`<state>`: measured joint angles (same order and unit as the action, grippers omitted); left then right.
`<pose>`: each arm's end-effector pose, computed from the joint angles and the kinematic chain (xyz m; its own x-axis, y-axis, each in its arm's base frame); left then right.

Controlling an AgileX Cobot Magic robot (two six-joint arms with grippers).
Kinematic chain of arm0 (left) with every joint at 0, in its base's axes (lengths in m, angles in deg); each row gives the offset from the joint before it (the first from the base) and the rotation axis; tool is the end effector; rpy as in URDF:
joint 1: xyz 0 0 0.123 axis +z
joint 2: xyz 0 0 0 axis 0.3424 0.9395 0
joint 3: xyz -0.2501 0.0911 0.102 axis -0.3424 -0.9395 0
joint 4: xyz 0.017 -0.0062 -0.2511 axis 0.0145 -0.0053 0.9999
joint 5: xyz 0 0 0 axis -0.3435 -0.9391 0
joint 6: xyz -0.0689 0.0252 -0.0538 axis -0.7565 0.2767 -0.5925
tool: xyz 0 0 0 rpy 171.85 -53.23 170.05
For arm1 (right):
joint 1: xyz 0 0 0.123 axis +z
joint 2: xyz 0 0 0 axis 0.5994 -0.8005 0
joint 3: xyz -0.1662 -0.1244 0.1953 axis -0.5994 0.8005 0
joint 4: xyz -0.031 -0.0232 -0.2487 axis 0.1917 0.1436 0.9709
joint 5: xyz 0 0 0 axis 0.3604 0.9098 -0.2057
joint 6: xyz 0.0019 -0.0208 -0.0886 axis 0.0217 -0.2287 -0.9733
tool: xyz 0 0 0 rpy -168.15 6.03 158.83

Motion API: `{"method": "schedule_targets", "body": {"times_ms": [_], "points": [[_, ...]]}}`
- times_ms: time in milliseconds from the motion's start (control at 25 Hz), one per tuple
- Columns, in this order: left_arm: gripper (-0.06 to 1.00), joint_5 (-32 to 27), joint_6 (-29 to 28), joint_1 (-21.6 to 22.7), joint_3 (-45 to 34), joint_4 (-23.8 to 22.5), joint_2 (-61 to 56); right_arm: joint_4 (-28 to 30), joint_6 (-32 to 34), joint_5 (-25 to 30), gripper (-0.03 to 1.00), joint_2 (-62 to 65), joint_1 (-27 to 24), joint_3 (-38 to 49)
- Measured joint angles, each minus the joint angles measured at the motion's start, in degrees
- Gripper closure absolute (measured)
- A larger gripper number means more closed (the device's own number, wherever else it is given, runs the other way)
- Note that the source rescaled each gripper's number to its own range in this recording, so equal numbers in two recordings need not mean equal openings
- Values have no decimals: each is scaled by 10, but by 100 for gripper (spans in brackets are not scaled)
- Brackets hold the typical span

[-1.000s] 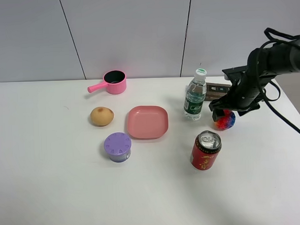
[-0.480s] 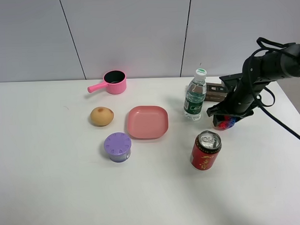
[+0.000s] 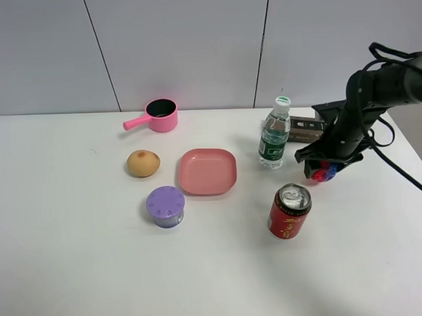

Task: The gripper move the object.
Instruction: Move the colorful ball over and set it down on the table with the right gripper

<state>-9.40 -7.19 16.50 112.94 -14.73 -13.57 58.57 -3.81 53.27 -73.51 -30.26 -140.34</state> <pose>-0.0106 0.0212 0.2850 -0.4155 -0.0800 -0.9061 -0.1892 0.9819 0.0000 0.3595 0.0420 0.1553 -0.9623 -0.1552 -0.2233 -0.1585 0.9874 -0.0031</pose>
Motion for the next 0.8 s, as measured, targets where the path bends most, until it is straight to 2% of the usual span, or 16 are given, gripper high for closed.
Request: {"method": "schedule_targets", "body": {"times_ms": [280,440,600,800], "points": [[-6,0,0,0,0,0,0,-7,-5,42,97,145,0,0],[-6,0,0,0,0,0,0,-53,-43,61,97,204,12,0],[-6,0,0,0,0,0,0,-80,-64,89,97,210,75,-27],[-6,0,0,0,0,0,0,-82,-38,124,97,167,155,-144]]}}
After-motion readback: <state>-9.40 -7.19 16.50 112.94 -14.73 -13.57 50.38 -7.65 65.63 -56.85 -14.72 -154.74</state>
